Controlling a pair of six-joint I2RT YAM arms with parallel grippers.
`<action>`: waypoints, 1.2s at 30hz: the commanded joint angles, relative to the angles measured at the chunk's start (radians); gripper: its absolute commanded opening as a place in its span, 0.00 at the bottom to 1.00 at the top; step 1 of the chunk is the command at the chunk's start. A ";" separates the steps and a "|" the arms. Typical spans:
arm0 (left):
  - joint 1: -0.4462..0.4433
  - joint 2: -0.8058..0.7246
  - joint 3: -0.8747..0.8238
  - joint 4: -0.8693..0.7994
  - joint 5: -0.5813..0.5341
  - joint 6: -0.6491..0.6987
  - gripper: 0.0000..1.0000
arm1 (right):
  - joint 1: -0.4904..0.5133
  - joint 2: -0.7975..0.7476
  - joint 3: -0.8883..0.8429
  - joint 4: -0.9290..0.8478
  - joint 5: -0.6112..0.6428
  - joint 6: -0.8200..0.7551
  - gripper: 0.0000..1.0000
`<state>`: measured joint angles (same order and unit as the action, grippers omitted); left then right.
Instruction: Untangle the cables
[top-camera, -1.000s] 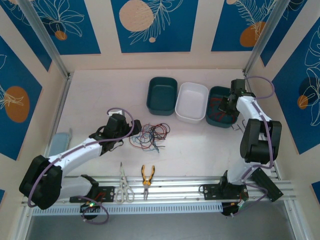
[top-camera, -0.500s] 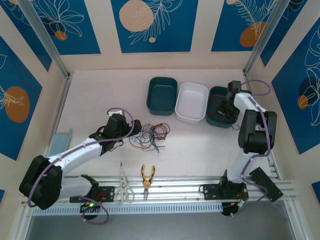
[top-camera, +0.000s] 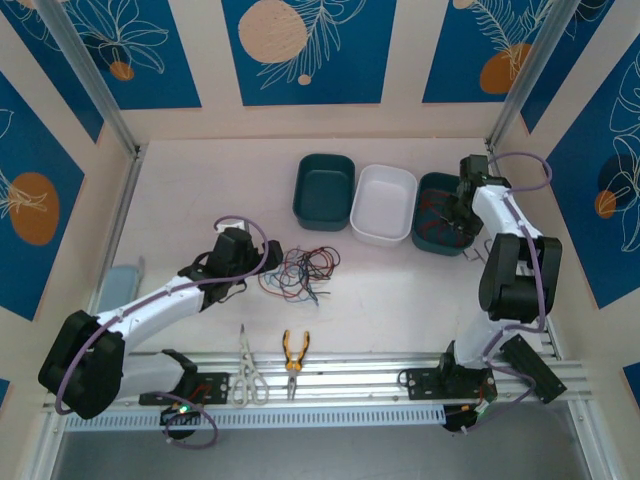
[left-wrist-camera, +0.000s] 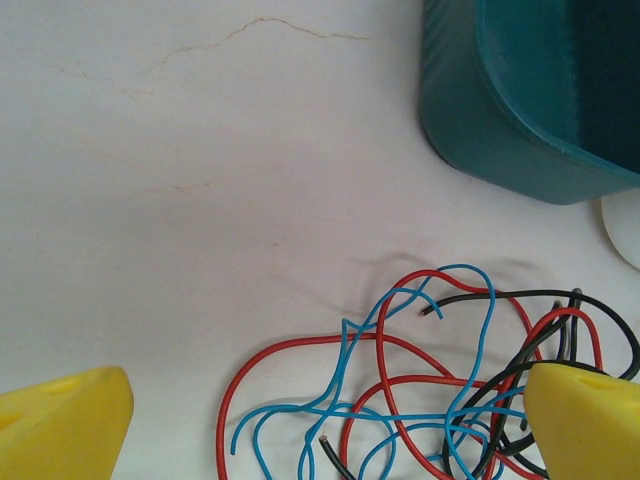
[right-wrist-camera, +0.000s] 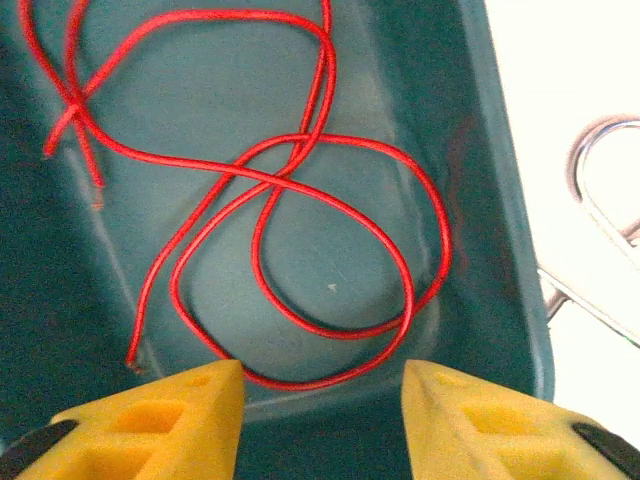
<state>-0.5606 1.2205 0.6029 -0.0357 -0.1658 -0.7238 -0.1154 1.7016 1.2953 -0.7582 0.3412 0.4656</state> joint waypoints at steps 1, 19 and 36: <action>0.006 -0.004 0.018 -0.017 -0.006 0.015 1.00 | 0.011 -0.060 0.032 -0.046 0.036 0.013 0.48; 0.005 0.012 0.052 0.023 0.087 0.043 1.00 | 0.345 -0.313 -0.062 0.091 -0.158 0.136 0.52; -0.013 0.213 0.256 -0.031 0.425 0.143 0.99 | 0.699 -0.052 -0.132 0.238 -0.270 0.259 0.38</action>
<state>-0.5629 1.3968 0.8200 -0.0261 0.1757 -0.6109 0.5625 1.6253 1.1774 -0.5499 0.1215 0.6834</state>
